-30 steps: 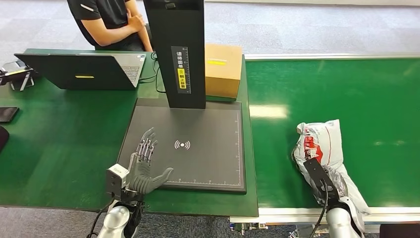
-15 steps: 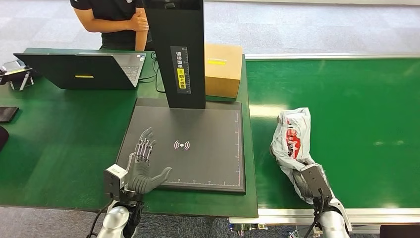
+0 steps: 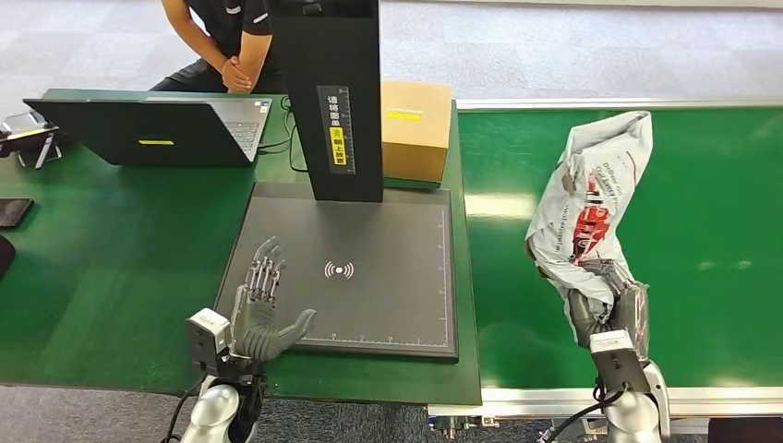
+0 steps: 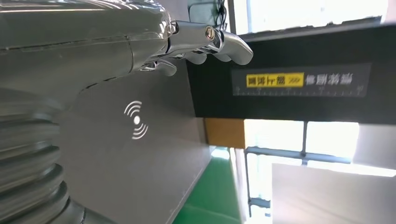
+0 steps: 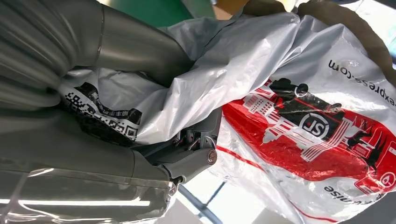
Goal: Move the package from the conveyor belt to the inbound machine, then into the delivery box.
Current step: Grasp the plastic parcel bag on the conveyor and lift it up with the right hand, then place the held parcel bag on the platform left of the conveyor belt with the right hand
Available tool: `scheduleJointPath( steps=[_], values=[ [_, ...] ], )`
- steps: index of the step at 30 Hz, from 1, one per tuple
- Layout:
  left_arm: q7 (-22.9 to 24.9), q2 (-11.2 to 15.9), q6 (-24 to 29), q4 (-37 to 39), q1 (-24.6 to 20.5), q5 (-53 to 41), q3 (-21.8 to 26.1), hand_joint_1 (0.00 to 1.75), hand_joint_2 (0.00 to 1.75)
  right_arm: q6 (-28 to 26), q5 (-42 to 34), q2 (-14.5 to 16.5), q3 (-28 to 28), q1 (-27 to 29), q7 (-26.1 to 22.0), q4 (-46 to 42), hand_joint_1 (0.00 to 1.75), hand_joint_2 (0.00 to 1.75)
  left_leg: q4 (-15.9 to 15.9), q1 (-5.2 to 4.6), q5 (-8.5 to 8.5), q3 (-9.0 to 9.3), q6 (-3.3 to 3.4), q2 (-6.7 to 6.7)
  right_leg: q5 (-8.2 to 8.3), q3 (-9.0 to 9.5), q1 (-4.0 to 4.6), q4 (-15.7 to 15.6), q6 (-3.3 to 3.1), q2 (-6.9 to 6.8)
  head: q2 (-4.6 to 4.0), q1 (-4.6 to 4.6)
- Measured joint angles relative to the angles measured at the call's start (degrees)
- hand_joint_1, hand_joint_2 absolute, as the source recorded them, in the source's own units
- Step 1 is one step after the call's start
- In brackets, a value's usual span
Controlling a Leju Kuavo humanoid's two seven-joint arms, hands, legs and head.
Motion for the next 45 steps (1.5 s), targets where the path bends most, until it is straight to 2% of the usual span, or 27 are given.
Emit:
scheduleJointPath(
  steps=[4,8,12,16,20,25,29,34,41,45],
  values=[
    [-1.8,0.1,1.6,-0.8,0.0,2.2,0.1,0.0,1.75,1.6,6.5,-0.5,3.3,-0.3,0.1,-2.5,1.75,1.75,0.0,0.01,0.01,-0.01,-0.01,0.0,0.0,0.01,0.01,0.0,0.0,-0.01,0.0,0.0],
    [-3.3,0.3,3.3,-2.1,-0.1,4.0,0.3,0.0,1.75,2.4,16.2,-2.9,8.1,-1.8,0.2,-2.6,1.75,1.75,0.0,0.01,0.01,-0.02,0.0,-0.01,0.01,0.02,0.0,0.0,0.0,-0.02,0.0,0.01],
    [-3.5,0.4,5.1,-3.4,-0.3,5.8,0.6,0.0,1.75,4.1,21.7,-5.8,14.4,-5.0,0.6,-1.0,1.75,1.75,0.0,0.01,0.02,-0.03,0.0,0.0,0.01,0.01,0.0,0.0,0.0,-0.01,0.0,0.02],
    [-3.5,0.5,6.6,-4.4,-0.5,7.2,1.3,0.0,1.75,4.0,26.2,-8.5,22.0,-9.7,2.5,2.4,1.75,1.75,0.0,0.01,0.03,-0.02,-0.01,-0.01,0.01,0.01,0.0,0.0,0.0,-0.02,0.0,0.0],
    [-3.4,0.5,6.6,-4.5,-0.6,7.4,1.6,0.0,1.75,1.7,30.9,-10.9,28.8,-15.4,4.0,6.9,1.75,1.75,0.0,0.01,0.04,-0.03,-0.02,0.0,0.01,-0.01,0.01,0.0,-0.01,-0.01,0.0,0.0],
    [-3.0,0.5,6.1,-4.5,-1.2,7.0,1.4,0.0,1.75,-1.5,36.3,-12.3,37.6,-23.6,5.7,14.6,1.75,1.75,0.0,0.01,0.05,-0.02,-0.01,0.0,0.01,-0.01,0.01,0.0,-0.01,-0.01,0.0,0.01],
    [-2.3,0.5,5.2,-4.5,-1.7,6.4,1.3,0.0,1.75,-2.1,36.7,-12.2,43.9,-28.9,5.5,21.4,1.75,1.75,0.0,0.01,0.05,-0.02,-0.01,-0.01,0.01,-0.01,0.01,0.1,-0.01,-0.02,0.0,0.0],
    [-2.0,0.5,4.4,-4.2,-2.1,5.9,0.9,0.0,1.75,-2.7,33.8,-10.8,49.1,-33.6,1.7,28.9,1.75,1.75,0.0,0.02,0.05,-0.03,-0.01,-0.01,0.01,-0.02,0.01,0.1,-0.01,-0.01,0.0,0.0],
    [-2.1,0.5,4.2,-3.8,-2.4,5.8,0.1,0.0,1.75,-2.8,30.2,-7.1,54.1,-36.0,-0.4,34.6,1.75,1.75,0.0,0.03,0.05,-0.04,-0.02,-0.01,0.0,-0.04,0.04,0.1,-0.02,-0.01,0.0,0.0],
    [-2.1,0.5,4.2,-3.6,-2.5,5.8,-0.1,0.0,1.75,-4.7,27.4,-5.4,55.9,-36.2,-0.6,36.1,1.75,1.75,0.0,0.04,0.05,-0.04,-0.02,-0.01,0.0,-0.05,0.03,0.1,-0.02,-0.02,0.0,0.0]
  ],
)
